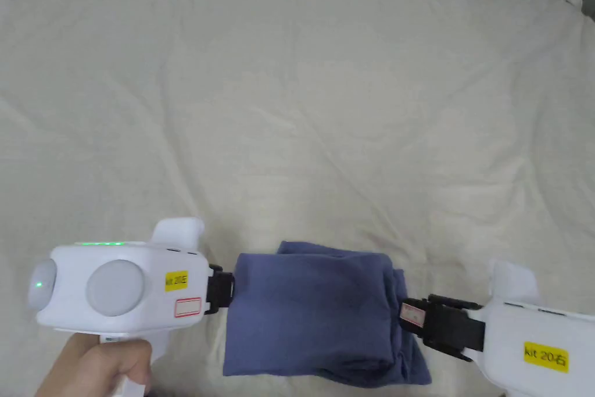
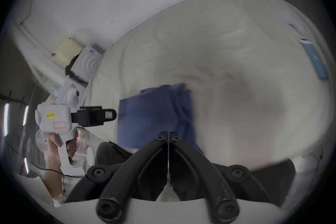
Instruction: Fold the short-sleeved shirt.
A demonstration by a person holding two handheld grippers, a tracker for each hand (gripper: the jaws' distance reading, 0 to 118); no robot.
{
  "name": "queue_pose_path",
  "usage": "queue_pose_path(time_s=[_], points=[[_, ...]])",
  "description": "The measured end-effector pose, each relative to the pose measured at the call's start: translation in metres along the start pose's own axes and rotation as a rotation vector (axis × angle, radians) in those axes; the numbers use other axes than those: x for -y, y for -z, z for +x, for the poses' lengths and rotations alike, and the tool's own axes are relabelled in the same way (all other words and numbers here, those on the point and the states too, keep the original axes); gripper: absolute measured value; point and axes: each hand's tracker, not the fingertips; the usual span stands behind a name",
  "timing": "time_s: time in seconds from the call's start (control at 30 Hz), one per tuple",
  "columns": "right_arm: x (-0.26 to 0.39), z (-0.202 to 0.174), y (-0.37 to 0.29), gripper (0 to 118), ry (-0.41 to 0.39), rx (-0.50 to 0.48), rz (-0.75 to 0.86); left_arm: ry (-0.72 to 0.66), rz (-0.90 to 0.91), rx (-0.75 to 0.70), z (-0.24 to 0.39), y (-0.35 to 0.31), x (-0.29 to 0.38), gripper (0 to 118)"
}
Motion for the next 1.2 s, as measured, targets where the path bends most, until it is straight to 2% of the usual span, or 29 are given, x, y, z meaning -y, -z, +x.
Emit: queue_pose_path(time_s=[0.07,0.1,0.2,0.3,0.33,0.37,0.4,0.43,0.47,0.5,0.53,0.63,0.67,0.73,0.77,0.8,0.83,0.87,0.9,0.93,0.97,1.0,1.1,1.2], points=[[-0.012,0.013,0.03,0,0.035,-0.146,-0.059,-0.029,0.001,0.013,-0.022,0.001,0.003,0],[-0.014,0.023,0.045,0,0.08,-0.251,-0.09,-0.051,0.002,0.097,-0.032,0.005,0.004,0],[-0.011,0.056,0.08,0,0.223,-0.44,-0.211,-0.167,-0.017,0.29,-0.049,0.025,0.009,0],[-0.001,0.083,0.096,0,0.31,-0.497,-0.236,-0.163,-0.045,0.391,-0.059,0.039,0.012,0],[0.001,0.092,0.1,0,0.338,-0.502,-0.247,-0.152,-0.03,0.402,-0.061,0.043,0.012,0],[0.003,0.101,0.103,0,0.375,-0.463,-0.248,-0.168,-0.035,0.422,-0.063,0.046,0.01,0],[0.006,0.107,0.104,0,0.4,-0.452,-0.225,-0.186,-0.045,0.433,-0.066,0.047,0.011,16],[0.007,0.112,0.104,0,0.421,-0.516,-0.221,-0.188,-0.045,0.438,-0.069,0.048,0.01,46],[0.006,0.113,0.103,0,0.433,-0.524,-0.22,-0.223,-0.062,0.487,-0.068,0.054,0.01,89],[0.006,0.111,0.102,0,0.415,-0.5,-0.216,-0.246,-0.076,0.555,-0.067,0.057,0.012,118],[0.006,0.11,0.102,0,0.405,-0.5,-0.214,-0.302,-0.055,0.609,-0.065,0.051,0.015,118],[0.01,0.103,0.102,0,0.41,-0.503,-0.212,-0.311,-0.112,0.638,-0.052,0.062,0.024,118],[0.01,0.101,0.102,0,0.412,-0.504,-0.215,-0.277,-0.106,0.618,-0.062,0.073,0.009,117],[0.01,0.097,0.102,0,0.412,-0.505,-0.215,-0.341,-0.145,0.782,-0.06,0.084,0.009,110],[0.011,0.097,0.102,0,0.412,-0.504,-0.215,-0.38,-0.156,0.815,-0.055,0.091,0.01,109],[0.011,0.097,0.102,0,0.412,-0.506,-0.216,-0.352,-0.141,0.756,-0.056,0.094,0.016,109],[0.01,0.096,0.102,0,0.413,-0.506,-0.218,-0.34,-0.139,0.769,-0.059,0.1,0.015,105],[0.011,0.095,0.102,0,0.414,-0.505,-0.217,-0.361,-0.137,0.829,-0.06,0.102,0.015,96],[0.011,0.095,0.101,0,0.416,-0.506,-0.216,-0.434,-0.14,0.865,-0.06,0.107,0.014,78],[0.011,0.094,0.101,0,0.418,-0.507,-0.216,-0.427,-0.15,0.839,-0.059,0.108,0.019,51],[0.01,0.092,0.099,0,0.421,-0.502,-0.214,-0.396,-0.163,0.79,-0.055,0.11,0.019,17],[0.01,0.088,0.096,0,0.419,-0.484,-0.212,-0.344,-0.164,0.691,-0.055,0.114,0.021,17],[0.002,0.081,0.083,0,0.348,-0.413,-0.18,-0.39,-0.168,0.75,-0.062,0.11,0.019,17],[-0.01,0.061,0.061,0,0.295,-0.435,-0.146,-0.341,-0.175,0.722,-0.069,0.093,0.007,17]])
